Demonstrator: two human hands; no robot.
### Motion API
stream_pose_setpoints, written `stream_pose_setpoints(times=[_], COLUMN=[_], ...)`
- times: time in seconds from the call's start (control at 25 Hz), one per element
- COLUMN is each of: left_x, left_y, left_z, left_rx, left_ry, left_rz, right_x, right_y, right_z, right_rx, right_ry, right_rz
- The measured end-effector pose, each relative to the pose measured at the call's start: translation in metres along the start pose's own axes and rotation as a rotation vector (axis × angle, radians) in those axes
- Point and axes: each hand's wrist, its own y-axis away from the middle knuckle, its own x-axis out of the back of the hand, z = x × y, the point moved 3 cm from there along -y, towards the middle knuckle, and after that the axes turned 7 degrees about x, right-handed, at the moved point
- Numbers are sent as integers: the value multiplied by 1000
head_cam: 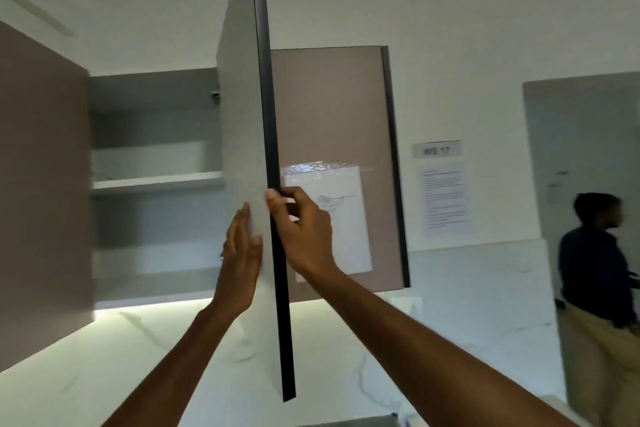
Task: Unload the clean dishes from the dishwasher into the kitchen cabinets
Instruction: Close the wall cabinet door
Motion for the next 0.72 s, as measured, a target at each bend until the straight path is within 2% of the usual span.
stream_pose_setpoints(times=[0.12, 0.24, 0.36, 0.52, 0.64, 0.72], left_x=[-38, -76, -108, -150, -161, -160], left_y=[-15, -23, -38, -66, -65, -64], left_z=[-15, -23, -42, -72, -77, -76], left_rx=[-182, -268, -375, -479, -414, -422], left_ry=[-236, -478, -604, -718, -706, -705], left_rz=[110, 107, 39, -38, 12, 44], right_x=[13, 37, 75, 89, 91, 96], right_y=[-13, -28, -42, -51, -50, -49], right_z=[-1, 31, 95, 175, 207, 220], right_rx=[55, -30, -147, -257, -184, -187], right_ry=[412, 482, 515, 694, 866, 896], right_rz=[60, 207, 287, 183, 136, 133])
